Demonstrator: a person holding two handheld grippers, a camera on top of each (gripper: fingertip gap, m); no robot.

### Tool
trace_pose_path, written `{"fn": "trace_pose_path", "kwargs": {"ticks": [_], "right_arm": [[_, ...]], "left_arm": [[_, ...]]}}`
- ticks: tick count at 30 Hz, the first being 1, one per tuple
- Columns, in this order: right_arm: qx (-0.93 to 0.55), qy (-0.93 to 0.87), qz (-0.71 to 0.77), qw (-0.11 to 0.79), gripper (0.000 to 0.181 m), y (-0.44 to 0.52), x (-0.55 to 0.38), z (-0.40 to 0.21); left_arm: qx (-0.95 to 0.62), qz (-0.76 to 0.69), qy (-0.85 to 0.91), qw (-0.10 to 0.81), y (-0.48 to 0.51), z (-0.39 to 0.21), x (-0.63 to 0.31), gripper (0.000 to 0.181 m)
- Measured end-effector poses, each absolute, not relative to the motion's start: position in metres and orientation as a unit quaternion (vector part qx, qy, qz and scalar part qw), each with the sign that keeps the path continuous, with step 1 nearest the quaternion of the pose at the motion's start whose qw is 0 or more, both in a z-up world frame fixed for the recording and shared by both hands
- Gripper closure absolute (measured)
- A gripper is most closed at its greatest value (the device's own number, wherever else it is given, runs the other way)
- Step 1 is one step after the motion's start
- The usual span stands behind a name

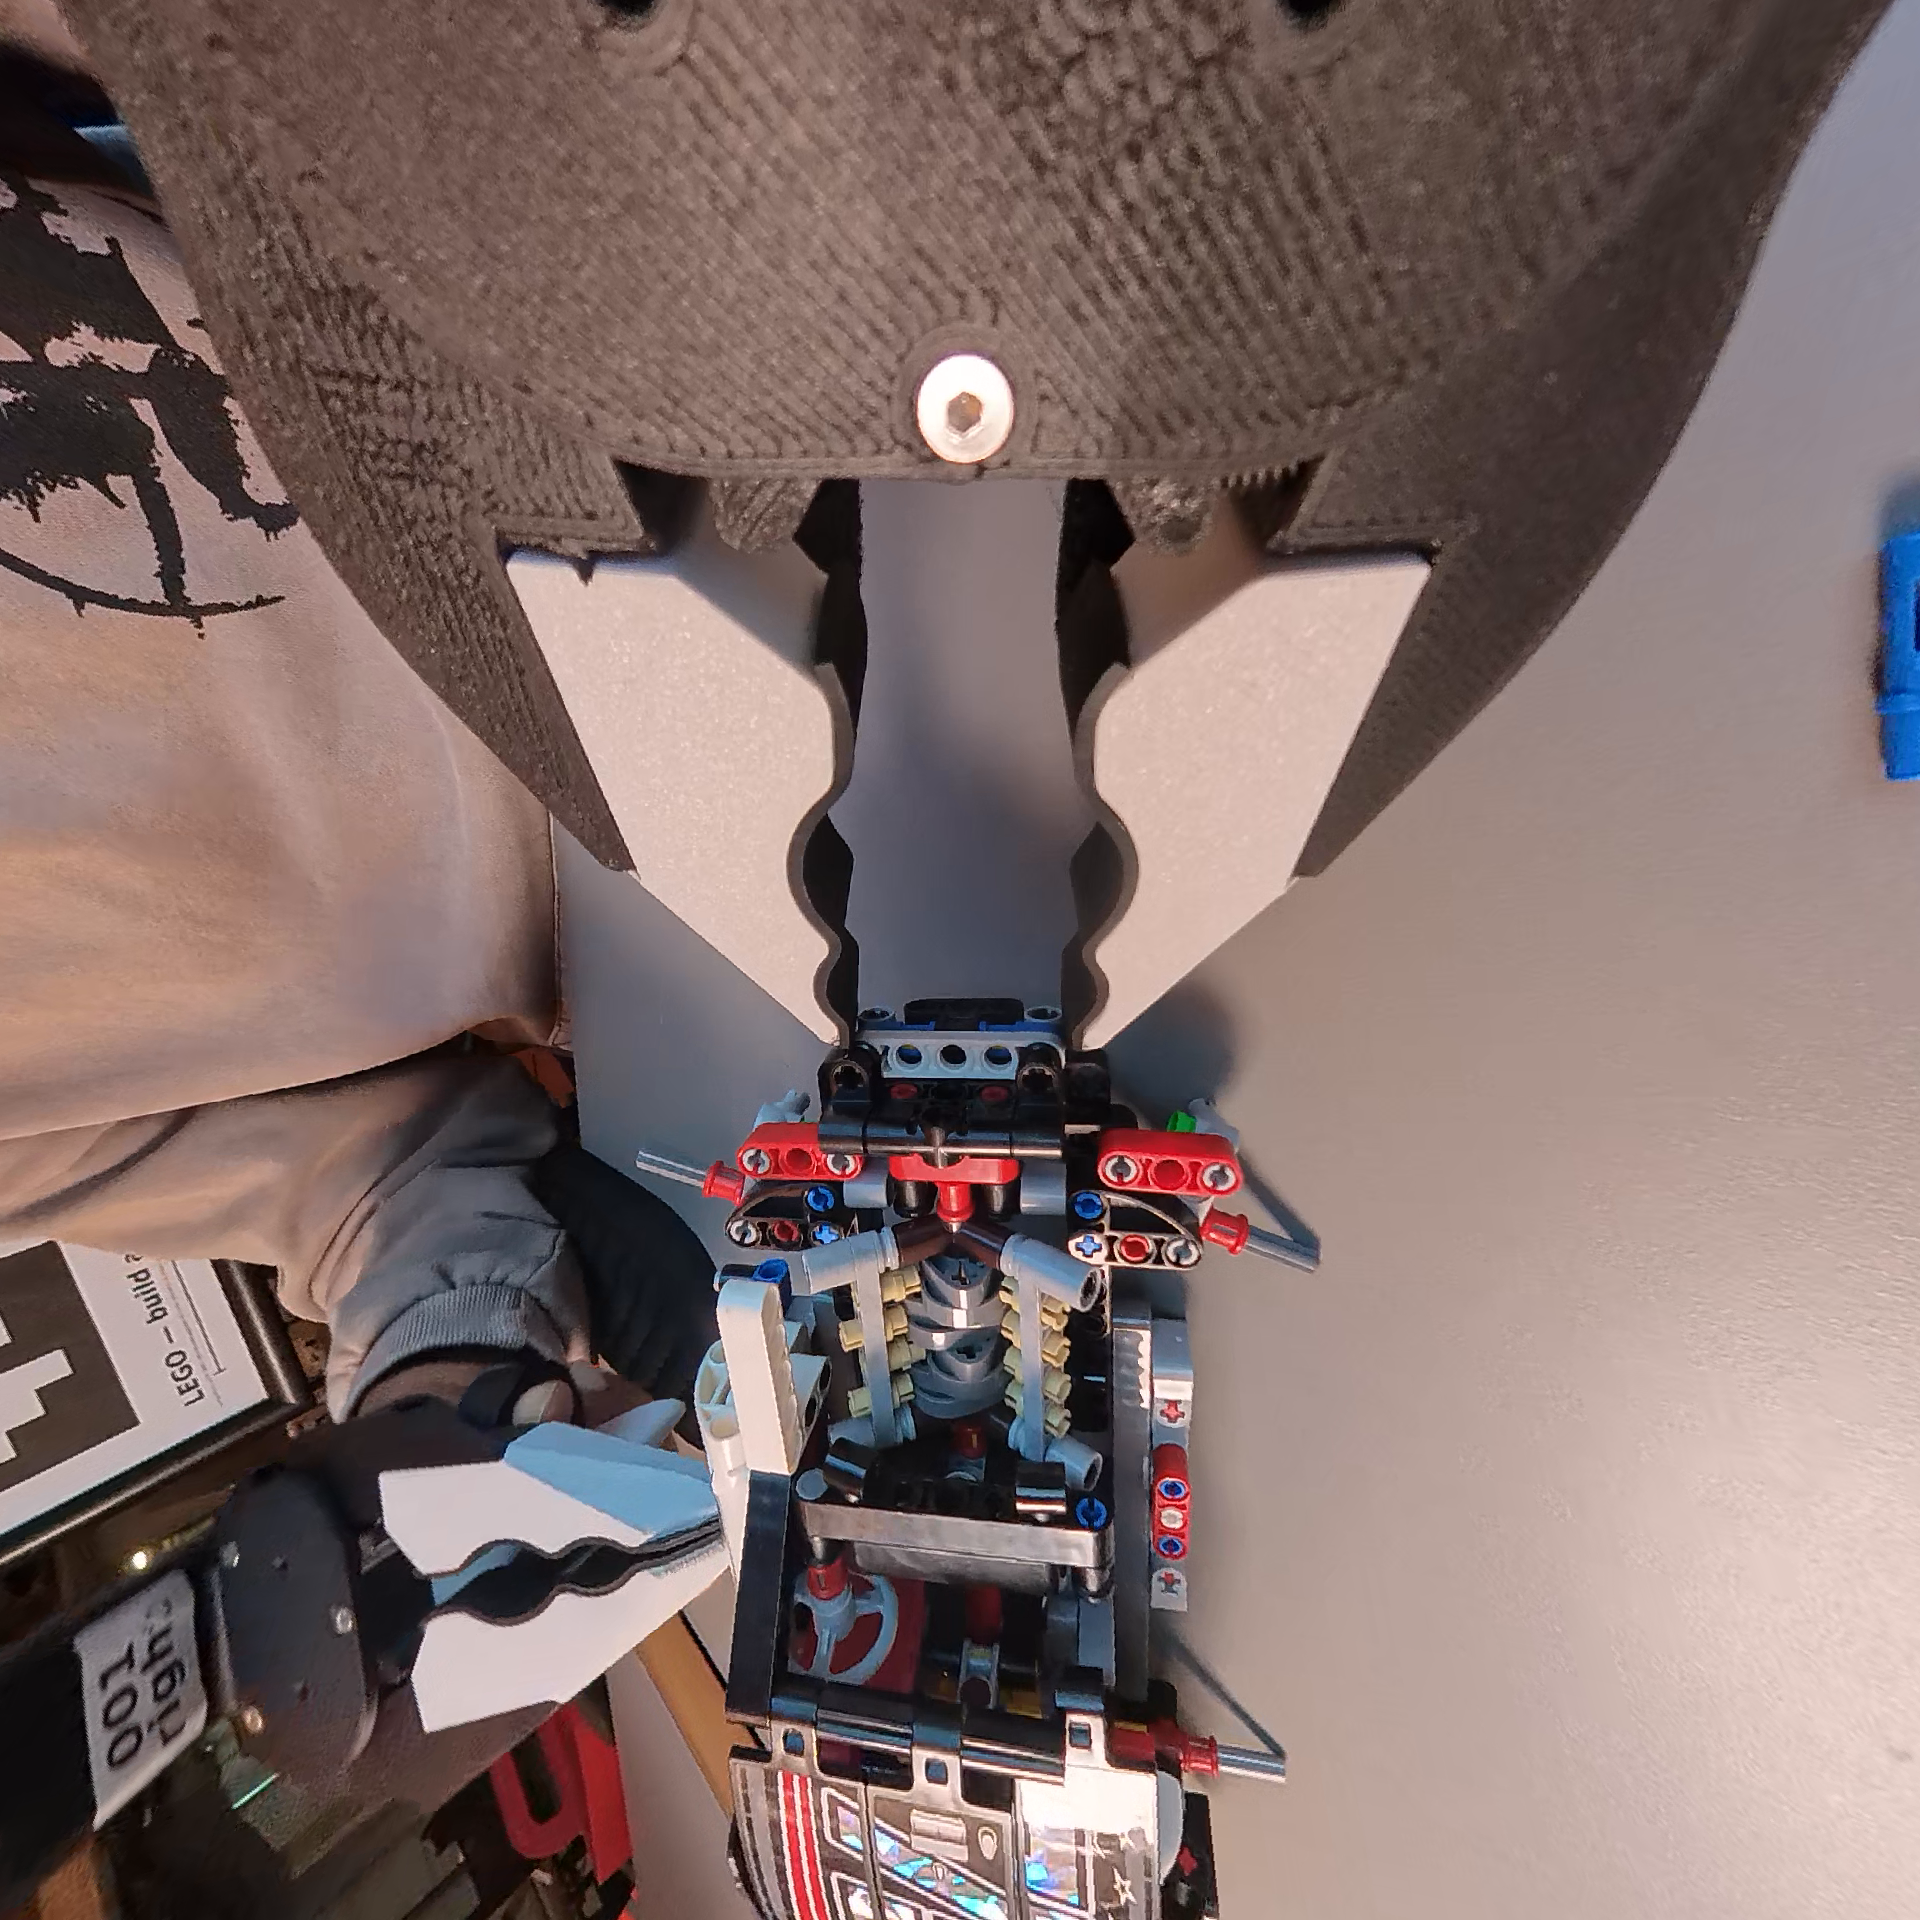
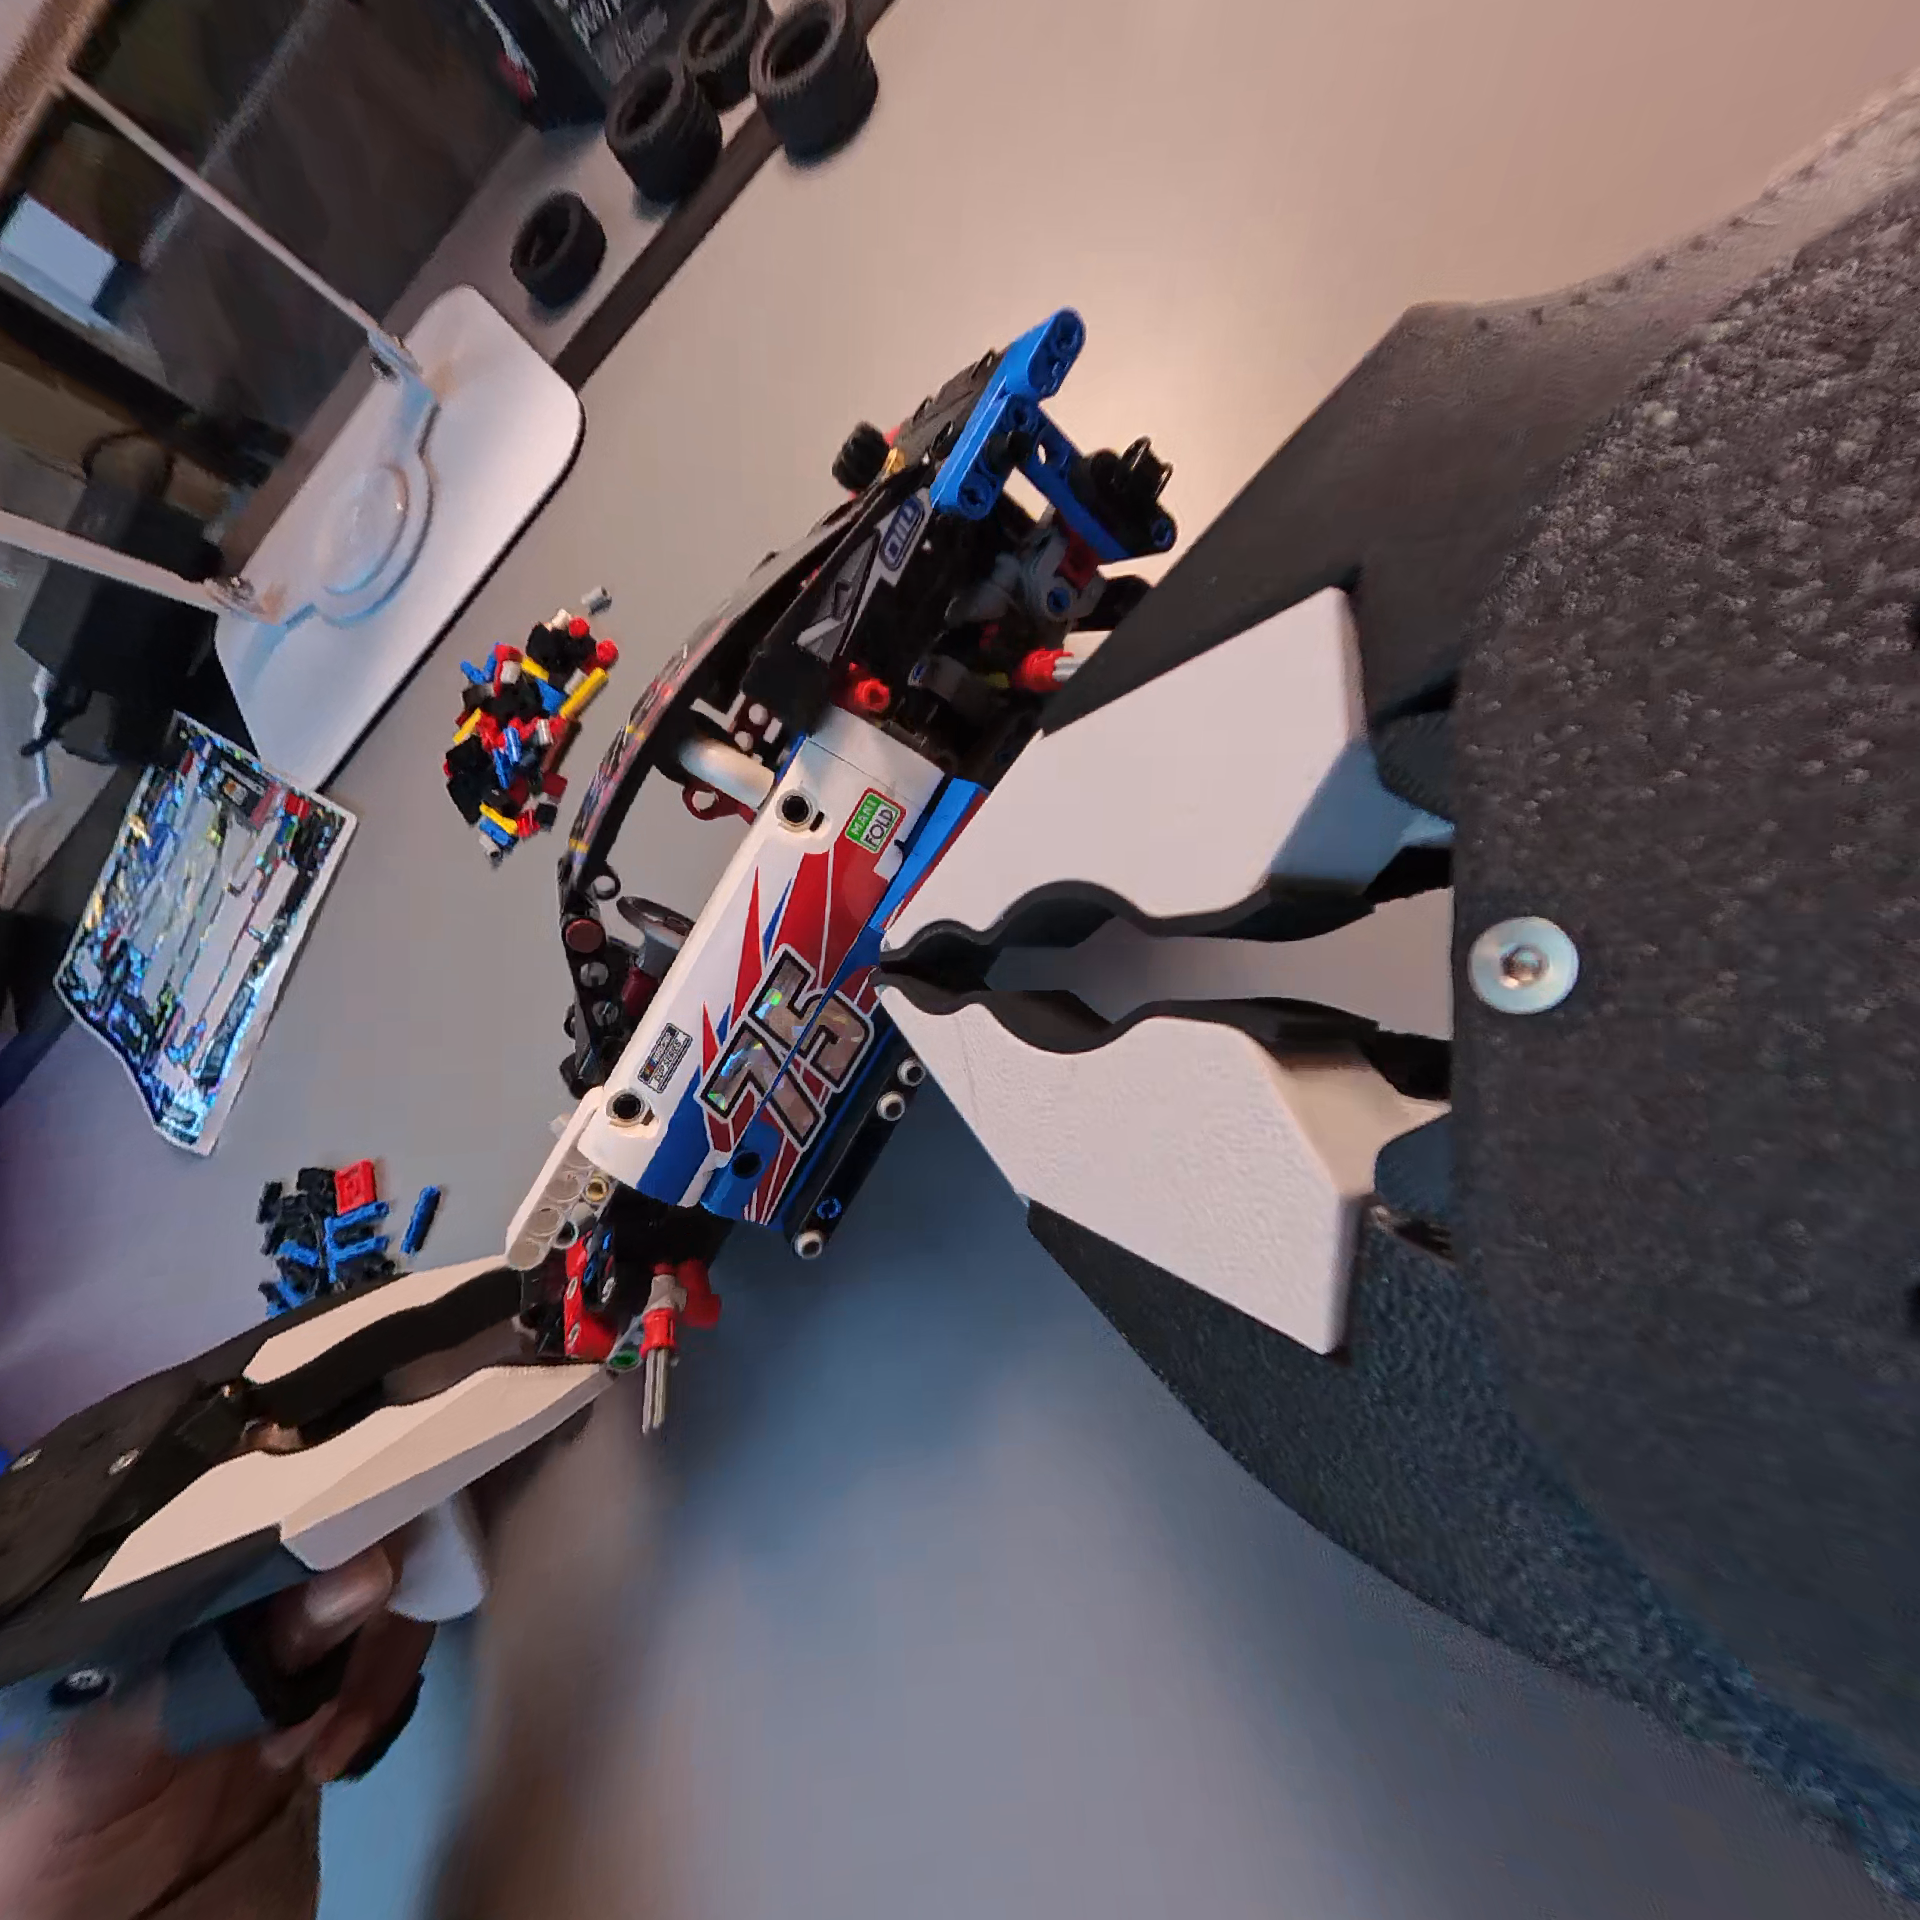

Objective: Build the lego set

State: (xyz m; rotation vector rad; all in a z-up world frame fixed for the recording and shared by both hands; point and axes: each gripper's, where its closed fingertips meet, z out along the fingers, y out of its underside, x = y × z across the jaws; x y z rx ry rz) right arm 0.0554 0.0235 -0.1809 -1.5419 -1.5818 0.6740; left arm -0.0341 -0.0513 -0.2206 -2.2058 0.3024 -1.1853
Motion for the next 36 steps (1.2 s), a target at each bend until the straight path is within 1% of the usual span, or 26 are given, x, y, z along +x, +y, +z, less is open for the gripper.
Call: {"fn": "trace_pose_path", "kwargs": {"ticks": [1,4,9,10,11,12,15,19,23,25,28,30,32,34,36], "right_arm": [[-0.605,-0.624,0.252,0.425,0.181,0.025,0.055,-0.18],[-0.589,-0.623,0.215,0.468,0.181,0.028,0.054,-0.18],[-0.566,-0.625,0.181,0.506,0.18,0.031,0.053,-0.178],[-0.563,-0.622,0.172,0.517,0.176,0.033,0.053,-0.177],[-0.559,-0.615,0.16,0.532,0.166,0.038,0.054,-0.173],[-0.559,-0.613,0.155,0.537,0.164,0.04,0.055,-0.17],[-0.569,-0.604,0.191,0.525,0.164,0.041,0.056,-0.168],[-0.57,-0.572,0.225,0.545,0.165,0.052,0.066,-0.15],[-0.582,-0.545,0.259,0.546,0.164,0.065,0.081,-0.138],[-0.586,-0.551,0.269,0.529,0.165,0.068,0.088,-0.142],[-0.585,-0.605,0.286,0.458,0.17,0.056,0.096,-0.169],[-0.577,-0.643,0.269,0.426,0.175,0.047,0.099,-0.19],[-0.547,-0.682,0.23,0.428,0.181,0.041,0.097,-0.207],[-0.515,-0.721,0.177,0.429,0.181,0.038,0.093,-0.221],[-0.495,-0.738,0.149,0.433,0.181,0.035,0.086,-0.227]], "left_arm": [[-0.833,-0.448,0.114,0.305,-0.051,-0.221,-0.034,0.143],[-0.832,-0.449,0.113,0.305,-0.051,-0.221,-0.034,0.144],[-0.831,-0.453,0.11,0.304,-0.05,-0.221,-0.034,0.144],[-0.831,-0.452,0.11,0.303,-0.05,-0.221,-0.034,0.145],[-0.838,-0.441,0.112,0.301,-0.05,-0.225,-0.036,0.169],[-0.843,-0.427,0.113,0.307,-0.049,-0.231,-0.039,0.181],[-0.834,-0.442,0.103,0.314,-0.048,-0.228,-0.039,0.181],[-0.838,-0.43,0.122,0.312,-0.05,-0.228,-0.03,0.181],[-0.838,-0.426,0.12,0.32,-0.048,-0.226,-0.032,0.181],[-0.839,-0.41,0.117,0.338,-0.045,-0.221,-0.035,0.172],[-0.852,-0.335,0.134,0.38,-0.039,-0.215,-0.04,0.152],[-0.851,-0.287,0.151,0.413,-0.033,-0.209,-0.037,0.142],[-0.85,-0.242,0.178,0.433,-0.029,-0.205,-0.025,0.131],[-0.853,-0.194,0.209,0.438,-0.025,-0.206,-0.011,0.121],[-0.854,-0.147,0.24,0.438,-0.021,-0.209,0.004,0.116]]}}
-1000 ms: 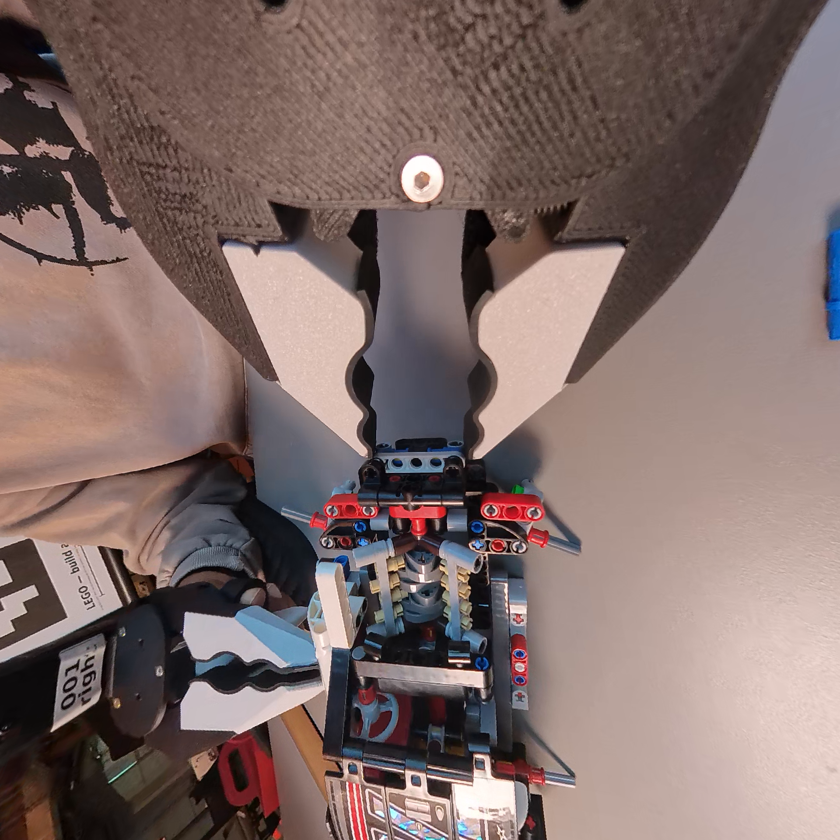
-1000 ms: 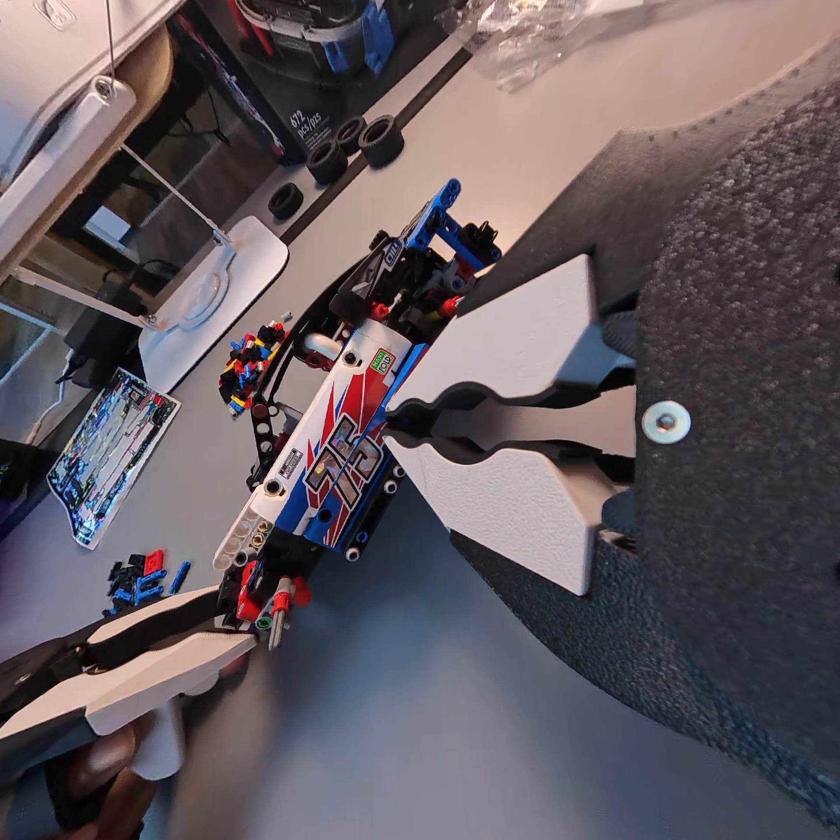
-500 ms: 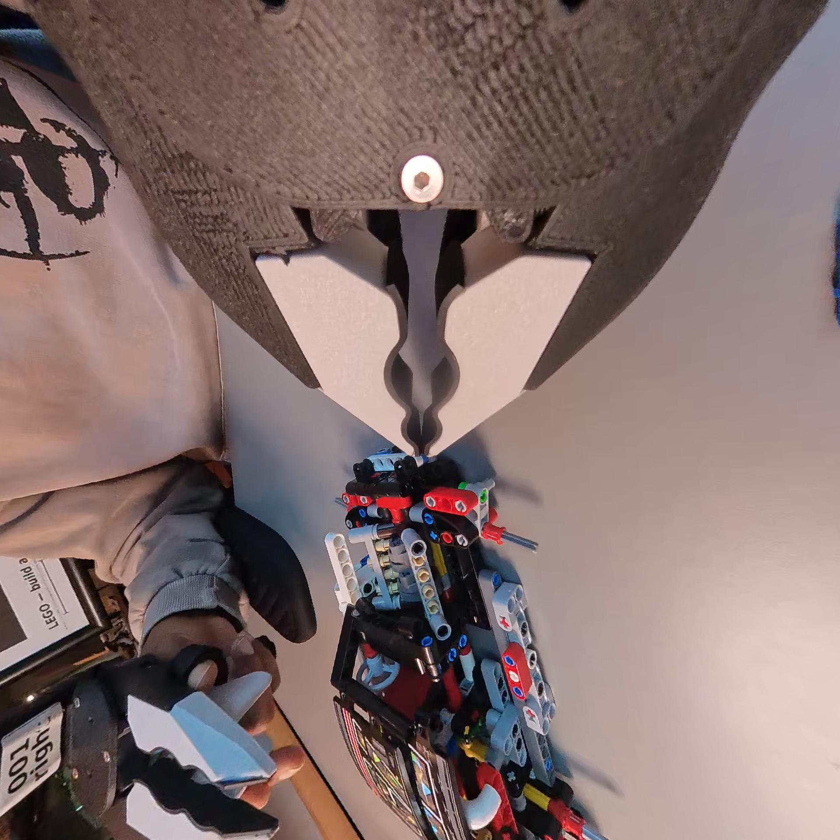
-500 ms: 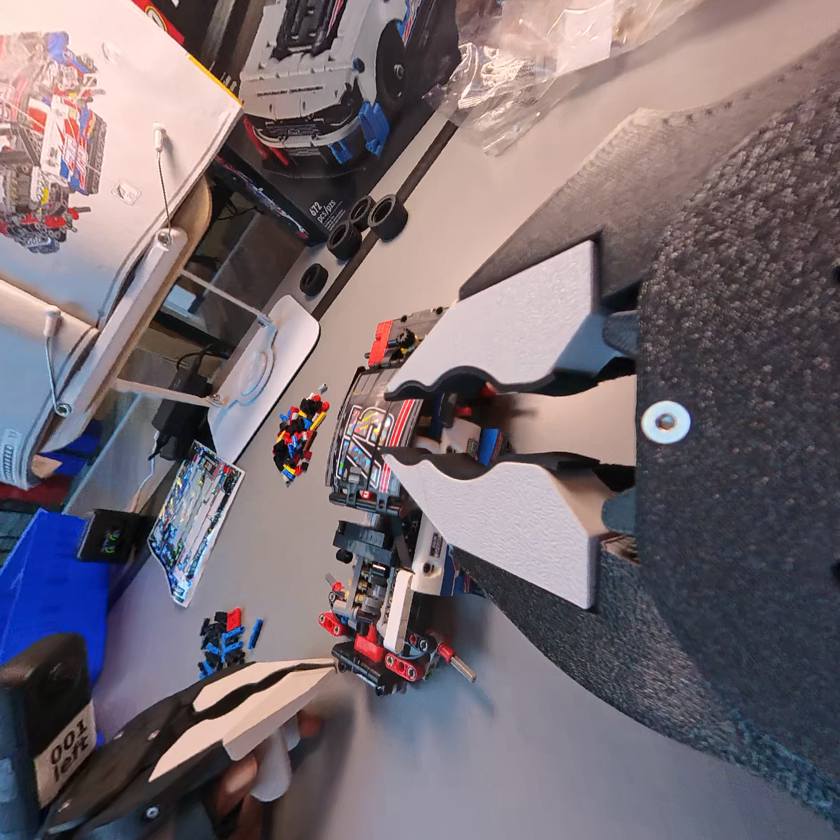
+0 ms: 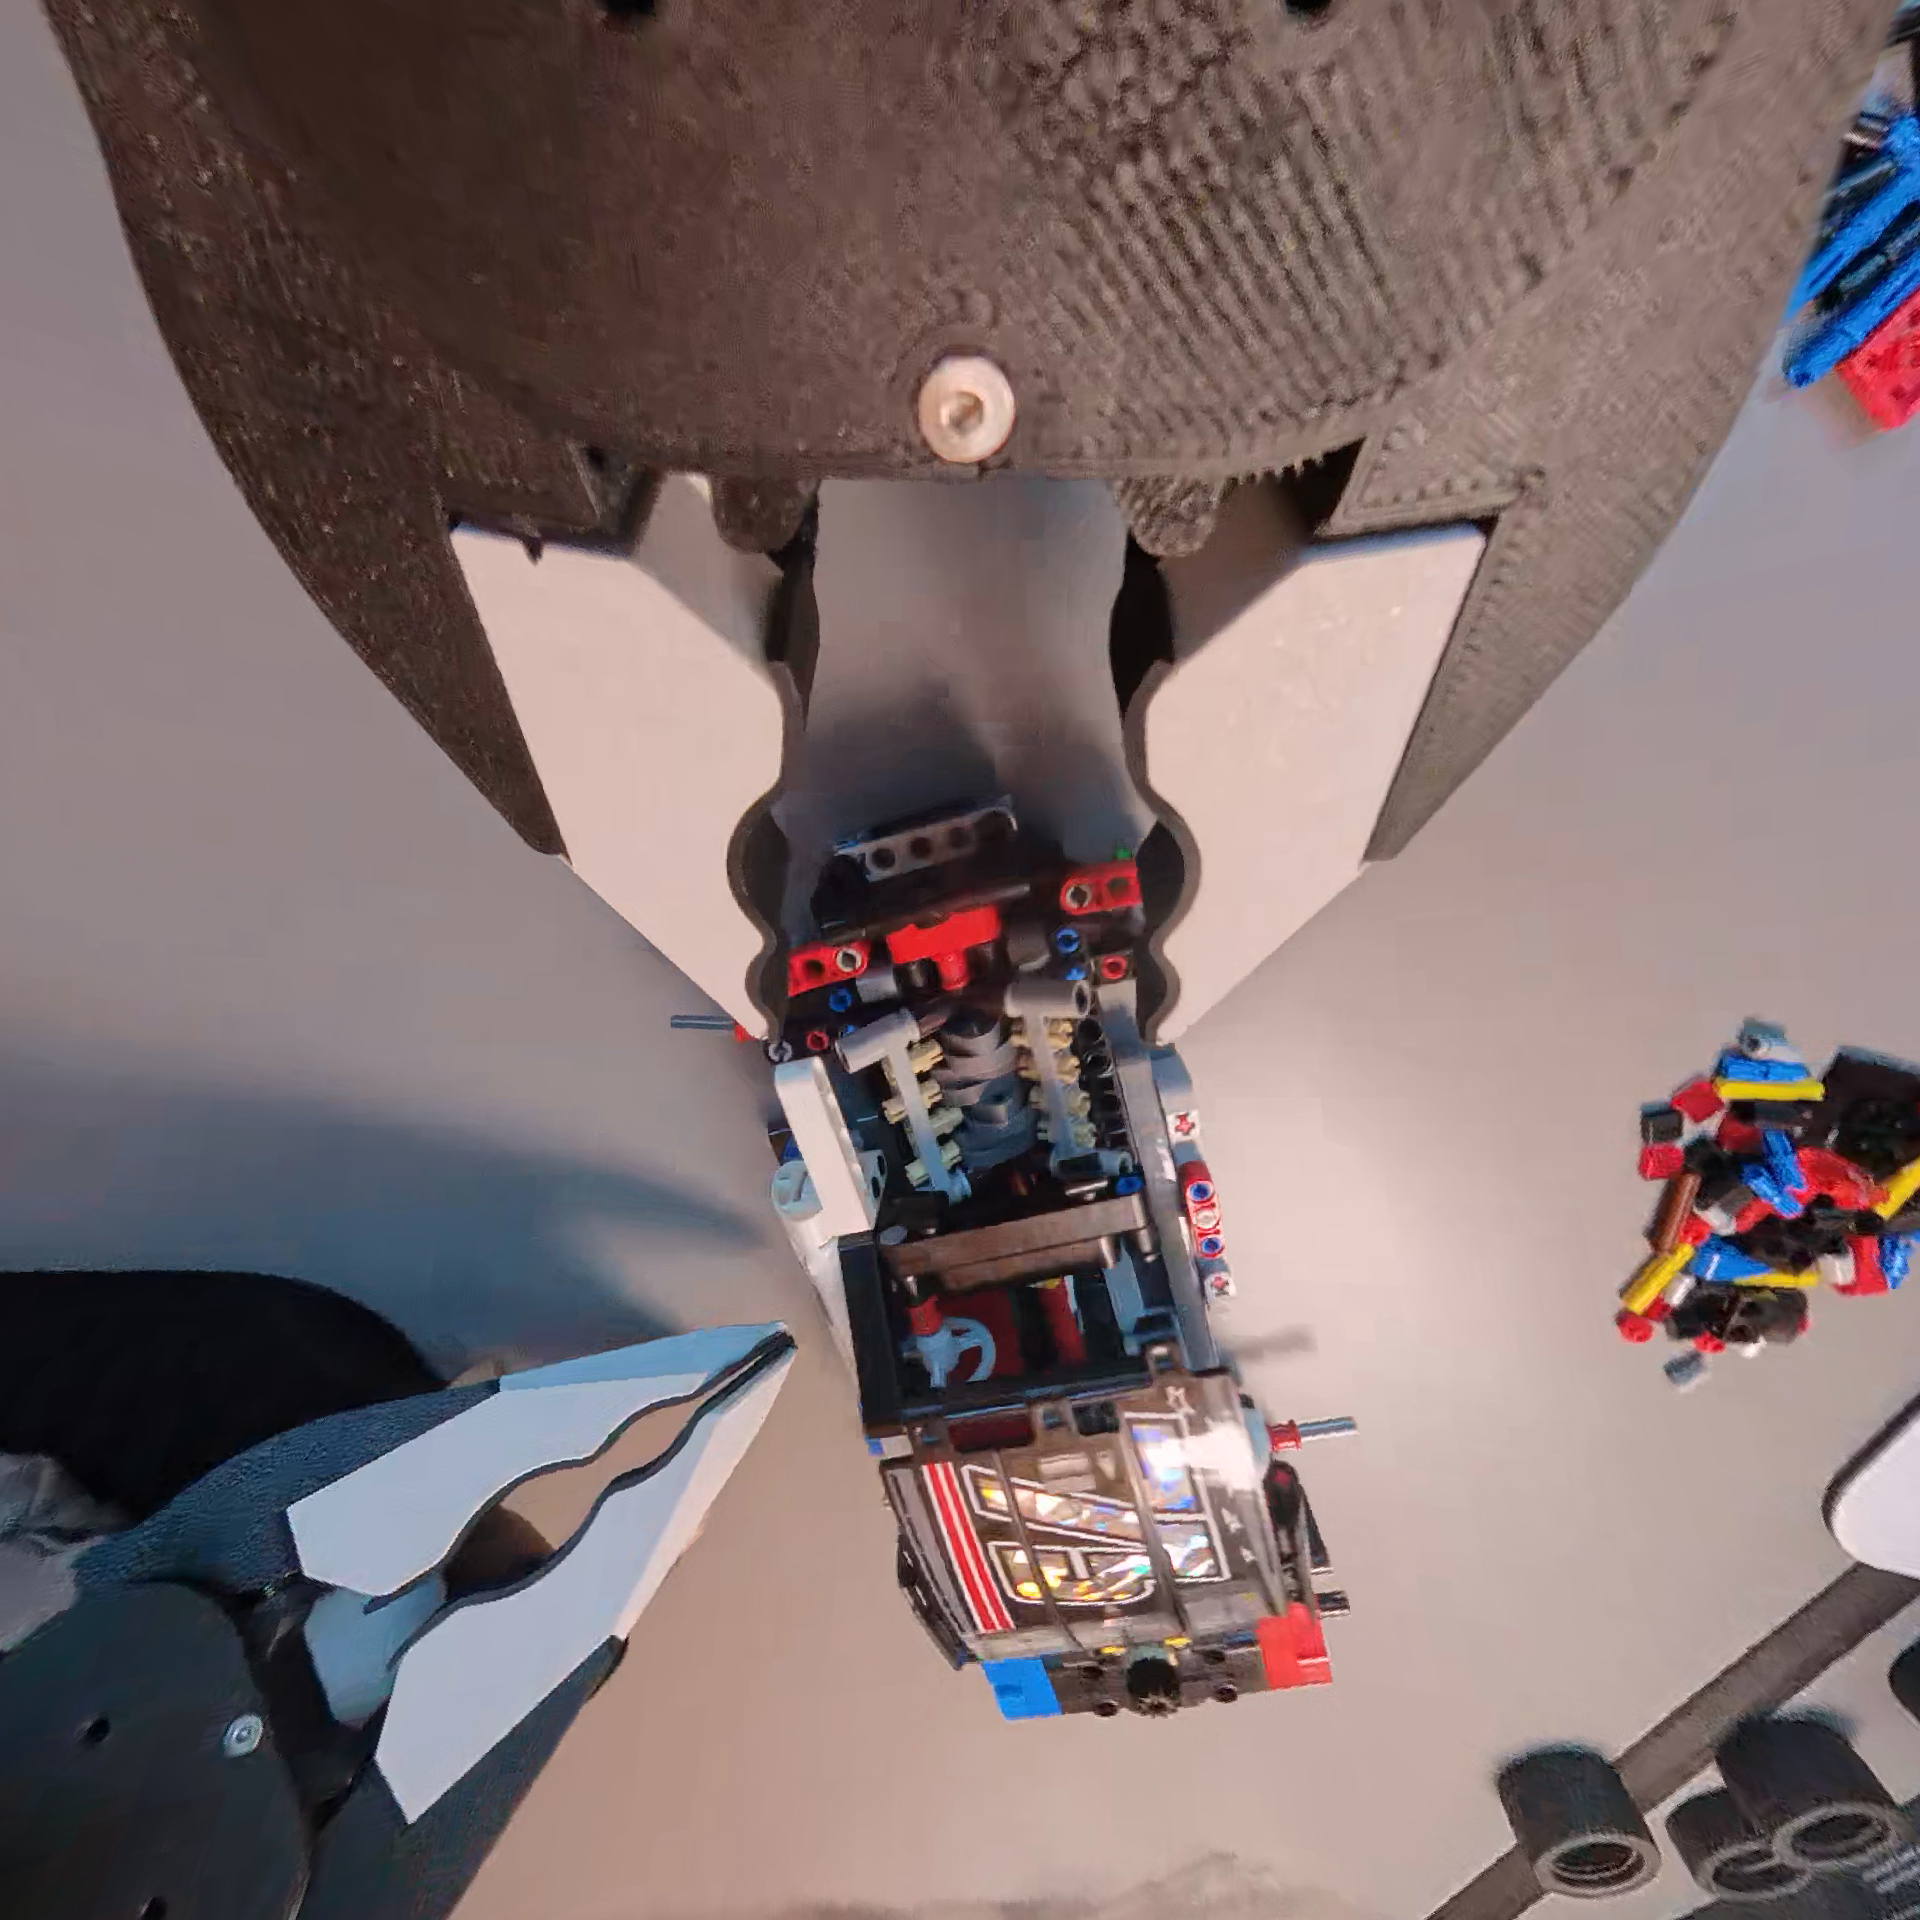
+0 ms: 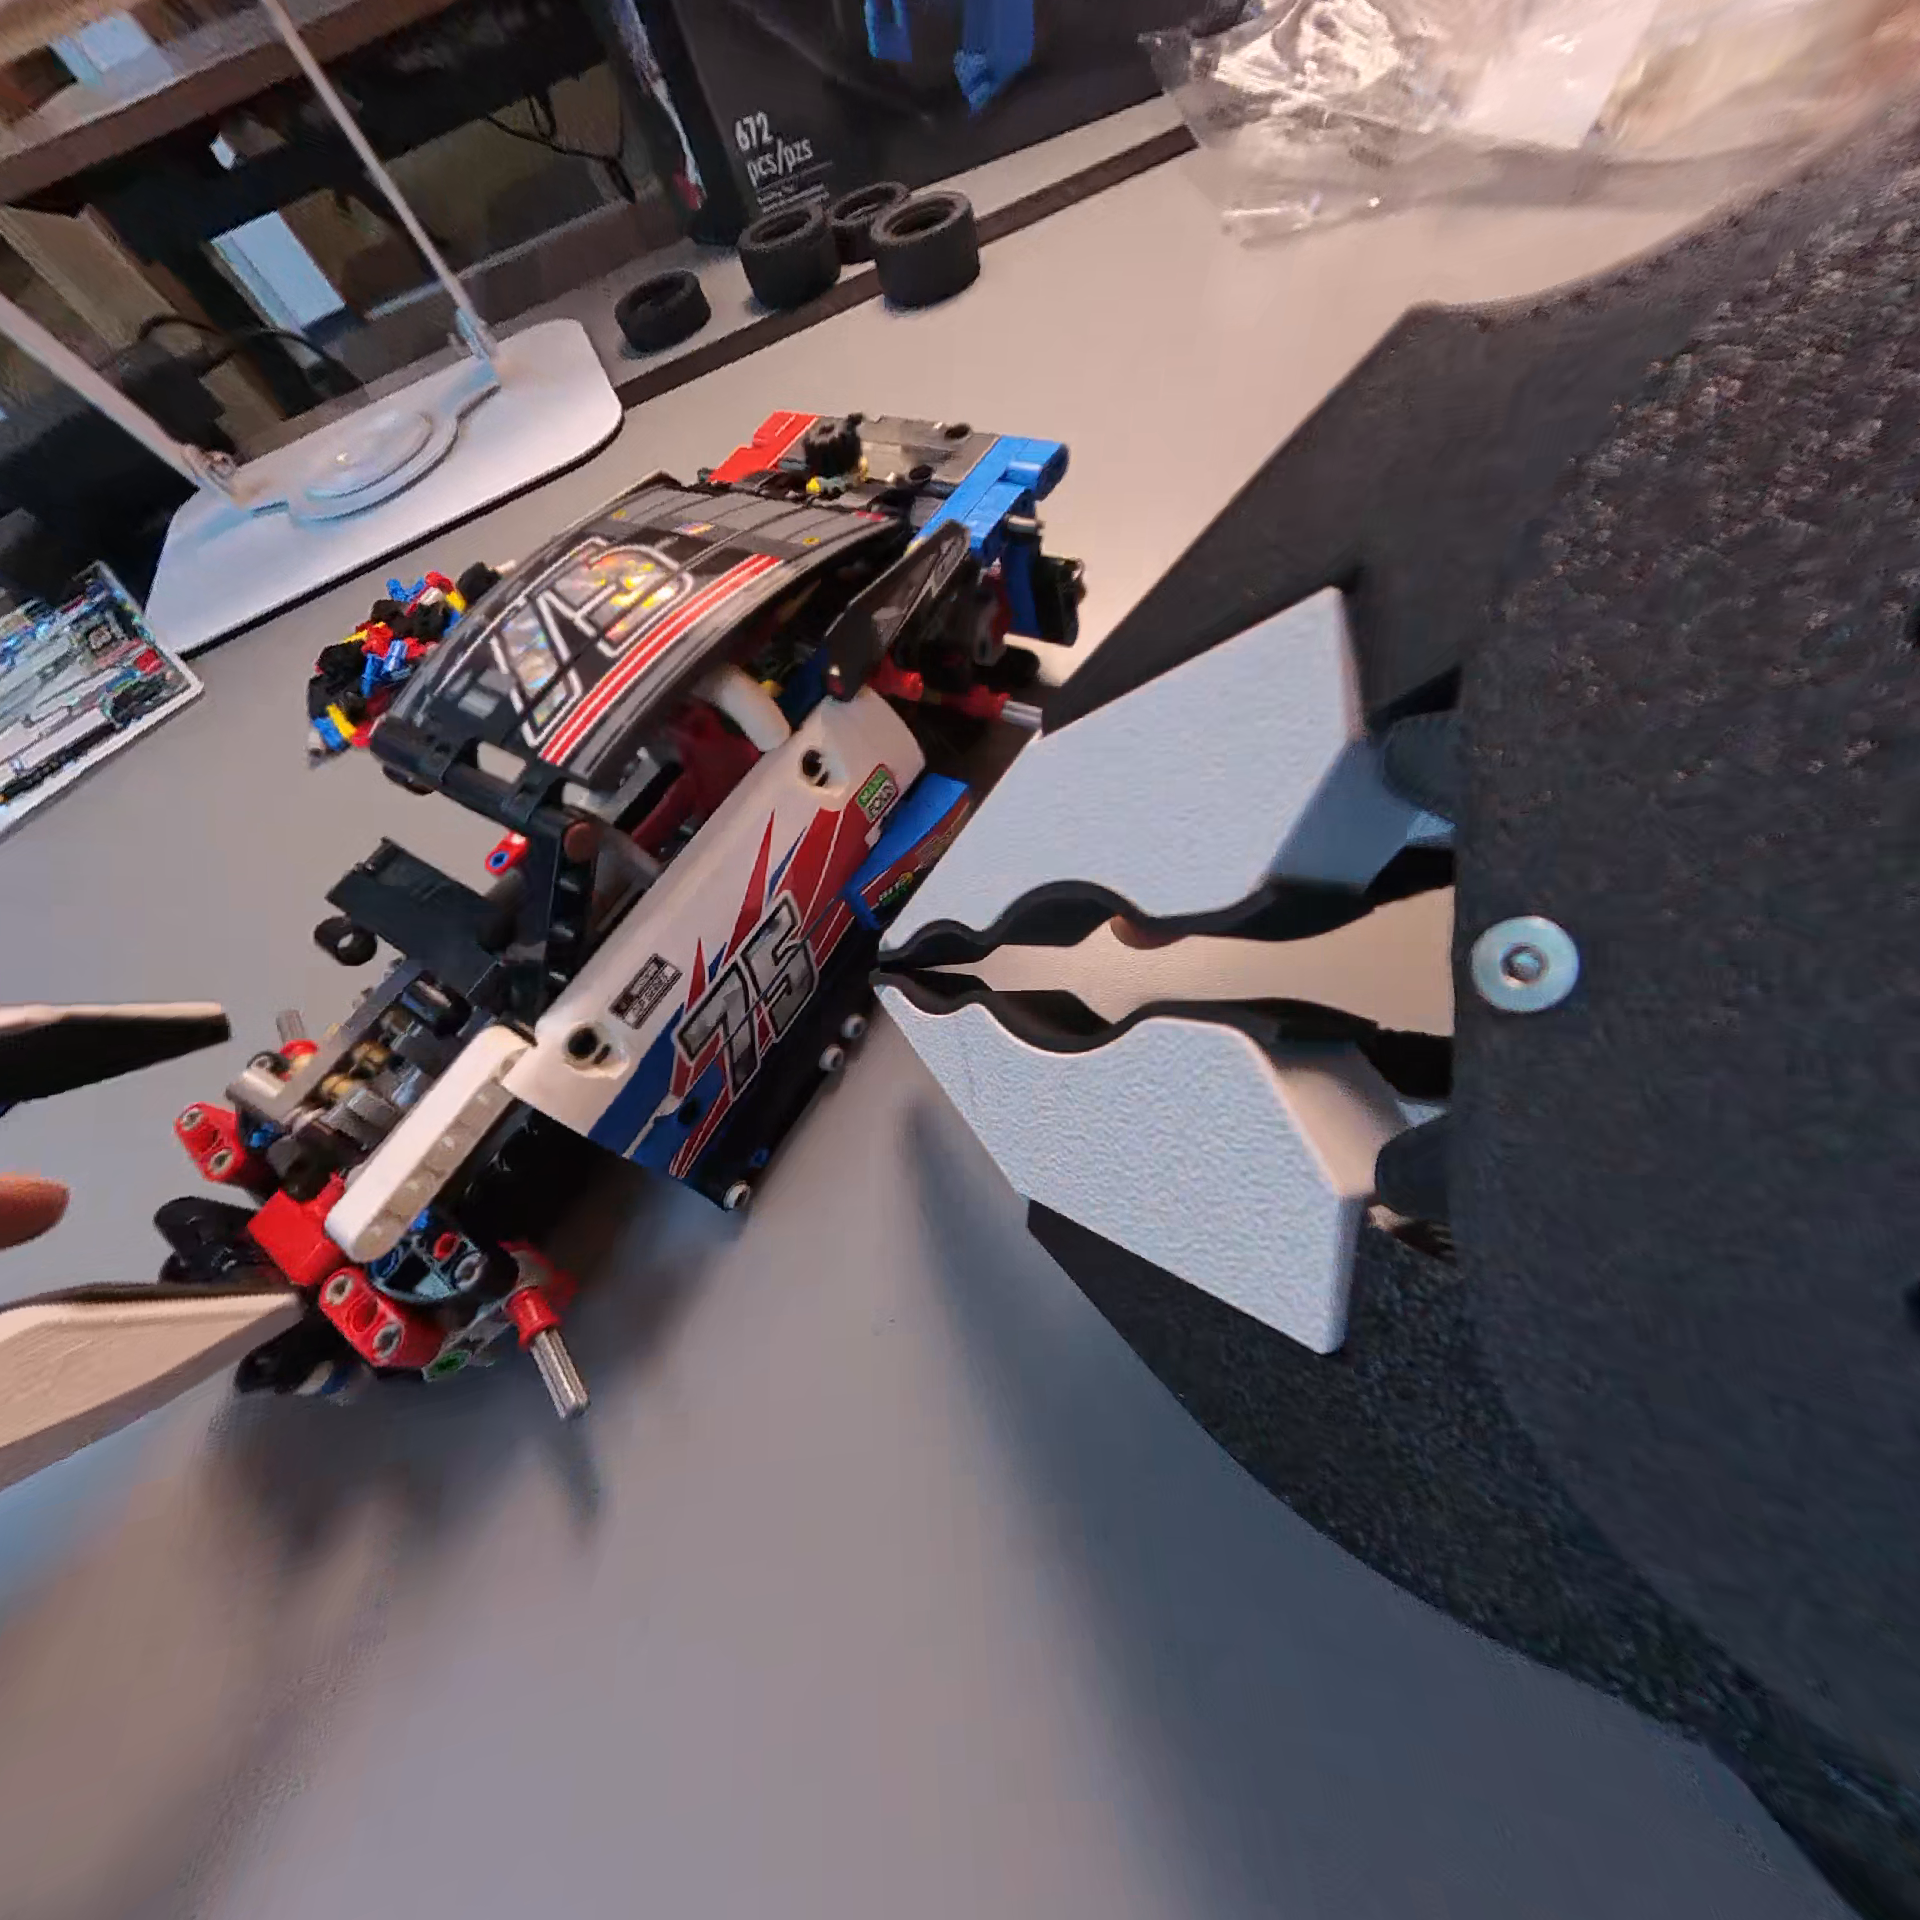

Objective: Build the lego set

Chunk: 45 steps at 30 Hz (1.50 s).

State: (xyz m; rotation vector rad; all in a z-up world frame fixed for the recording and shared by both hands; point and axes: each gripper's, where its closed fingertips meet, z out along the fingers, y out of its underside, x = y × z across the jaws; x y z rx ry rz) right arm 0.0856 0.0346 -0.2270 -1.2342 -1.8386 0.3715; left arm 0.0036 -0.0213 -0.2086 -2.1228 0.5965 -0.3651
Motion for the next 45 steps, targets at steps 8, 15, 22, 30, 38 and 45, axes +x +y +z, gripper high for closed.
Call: {"fn": "trace_pose_path", "kwargs": {"ticks": [8,15,22,30,38,45], "right_arm": [[-0.496,-0.733,0.167,0.435,0.181,0.033,0.074,-0.231],[-0.515,-0.718,0.203,0.421,0.181,0.035,0.071,-0.234],[-0.552,-0.697,0.207,0.408,0.181,0.046,0.069,-0.236],[-0.504,-0.72,0.201,0.432,0.181,0.017,0.058,-0.228],[-0.489,-0.728,0.248,0.411,0.181,-0.007,0.051,-0.23],[-0.533,-0.703,0.224,0.414,0.181,0.027,0.062,-0.235]], "left_arm": [[-0.859,-0.03,0.296,0.417,-0.008,-0.22,0.026,0.12],[-0.867,0.026,0.298,0.398,0.0,-0.225,0.026,0.137],[-0.865,0.026,0.304,0.397,0.001,-0.225,0.021,0.14],[-0.863,0.032,0.306,0.4,0.001,-0.225,0.021,0.141],[-0.861,0.037,0.31,0.403,0.001,-0.225,0.02,0.142],[-0.86,0.033,0.311,0.403,0.0,-0.225,0.02,0.142]]}}
